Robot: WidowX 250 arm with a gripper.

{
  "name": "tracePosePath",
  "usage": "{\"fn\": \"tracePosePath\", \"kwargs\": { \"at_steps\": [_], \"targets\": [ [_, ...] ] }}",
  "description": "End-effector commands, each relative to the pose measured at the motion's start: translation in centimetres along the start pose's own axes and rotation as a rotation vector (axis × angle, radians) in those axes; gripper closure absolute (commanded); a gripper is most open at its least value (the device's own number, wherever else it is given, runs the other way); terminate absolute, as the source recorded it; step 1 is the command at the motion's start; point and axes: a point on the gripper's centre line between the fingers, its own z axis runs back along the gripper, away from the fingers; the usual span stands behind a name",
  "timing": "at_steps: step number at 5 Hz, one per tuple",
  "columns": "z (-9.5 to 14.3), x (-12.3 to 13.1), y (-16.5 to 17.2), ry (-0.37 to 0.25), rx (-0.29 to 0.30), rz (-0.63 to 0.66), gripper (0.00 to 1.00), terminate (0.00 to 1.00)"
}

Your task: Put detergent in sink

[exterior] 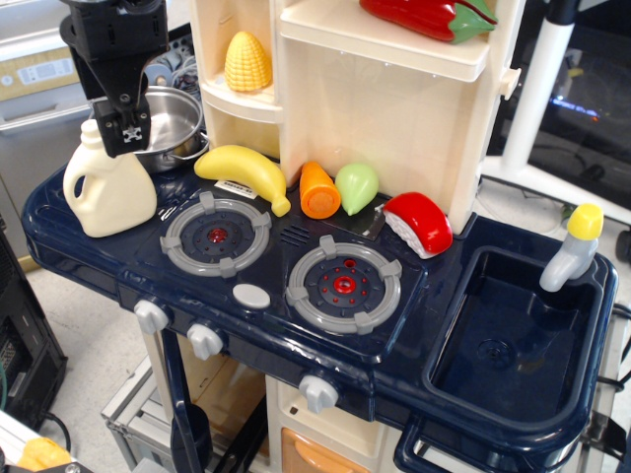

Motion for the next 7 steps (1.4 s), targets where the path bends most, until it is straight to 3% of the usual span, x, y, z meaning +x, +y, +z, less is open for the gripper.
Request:
{"fn": "tracePosePath", "kwargs": {
  "at_steps": [1, 3, 4, 6, 7],
  "targets": [
    [-1.0, -0.1, 2.6, -0.045, 0.015, -0.007, 0.00, 0.00],
    [-3.6, -0.2, 2.8, -0.090, -0.045, 0.007, 0.00, 0.00],
    [-5.0, -0.2, 2.6, -0.081, -0.092, 0.051, 1.00, 0.00],
    [-2.4, 1.3, 0.3, -0.015, -0.126, 0.144, 1.00, 0.00],
    [1.2, 4.8, -2.3, 0.001, -0.122, 0.268, 1.00, 0.00]
  ]
}}
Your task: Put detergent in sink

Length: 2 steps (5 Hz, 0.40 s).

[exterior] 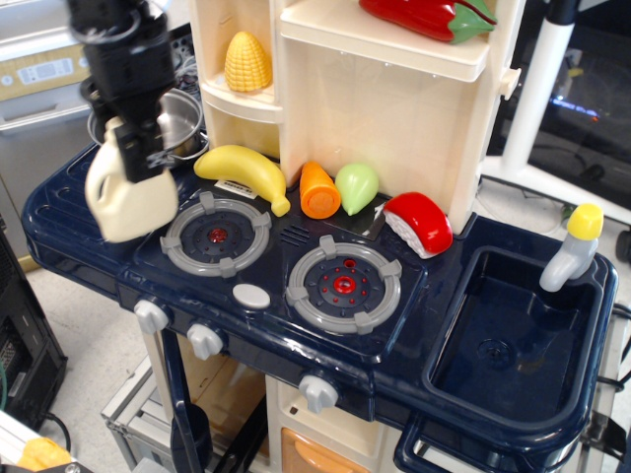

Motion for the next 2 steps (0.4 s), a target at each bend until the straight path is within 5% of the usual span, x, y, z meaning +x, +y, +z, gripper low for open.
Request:
{"fn": "tracePosePath", "kwargs": {
  "at_steps": [1, 2],
  "targets": [
    [5.2, 5.8, -5.6, -0.104, 0.027, 0.318, 1.00, 0.00],
    [5.4, 9.0, -9.3, -0.168, 0.001, 0.436, 1.00, 0.00]
  ]
}}
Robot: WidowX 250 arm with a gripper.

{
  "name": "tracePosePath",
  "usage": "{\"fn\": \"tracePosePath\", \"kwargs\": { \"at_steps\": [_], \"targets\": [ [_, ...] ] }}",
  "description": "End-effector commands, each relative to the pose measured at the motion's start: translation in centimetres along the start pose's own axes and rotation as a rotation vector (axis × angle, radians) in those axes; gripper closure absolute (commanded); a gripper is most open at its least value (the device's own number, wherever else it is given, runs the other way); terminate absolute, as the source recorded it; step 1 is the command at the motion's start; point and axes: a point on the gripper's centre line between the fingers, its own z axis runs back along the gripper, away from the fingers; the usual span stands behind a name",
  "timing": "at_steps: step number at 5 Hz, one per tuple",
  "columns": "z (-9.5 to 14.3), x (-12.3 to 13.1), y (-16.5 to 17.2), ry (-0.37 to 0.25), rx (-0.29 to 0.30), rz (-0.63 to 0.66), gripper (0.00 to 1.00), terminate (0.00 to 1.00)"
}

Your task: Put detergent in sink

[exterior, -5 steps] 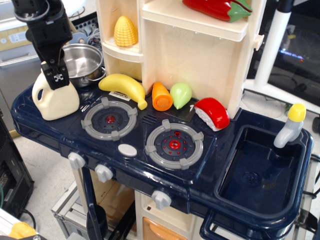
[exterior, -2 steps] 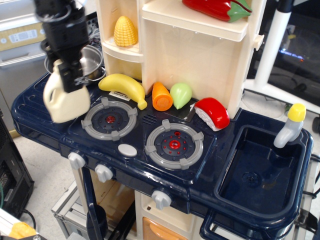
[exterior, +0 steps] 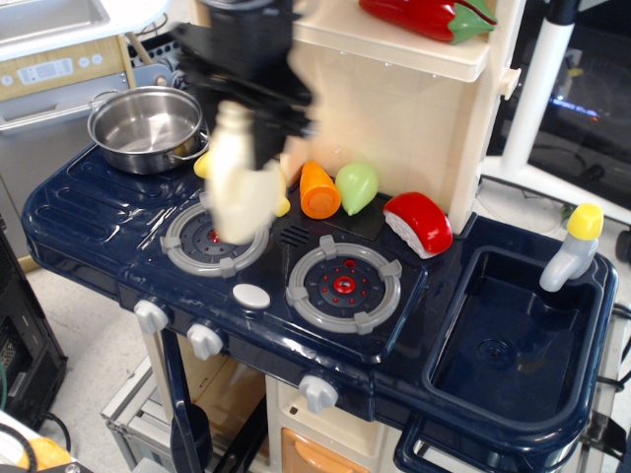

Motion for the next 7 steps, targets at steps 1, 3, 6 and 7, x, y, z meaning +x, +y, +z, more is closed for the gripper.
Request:
{"fn": "tracePosePath", "kwargs": {
  "at_steps": [1, 3, 6, 7],
  "targets": [
    [1.1, 3.8, -7.5, -0.094, 0.005, 0.106, 1.00, 0.00],
    [1.3, 4.3, -15.4, -0.052, 0.004, 0.154, 1.00, 0.00],
    [-1.4, 3.6, -15.2, -0.045, -0.056, 0.235, 1.00, 0.00],
    [-2.3, 3.4, -14.7, -0.025, -0.132, 0.256, 1.00, 1.00]
  ]
}}
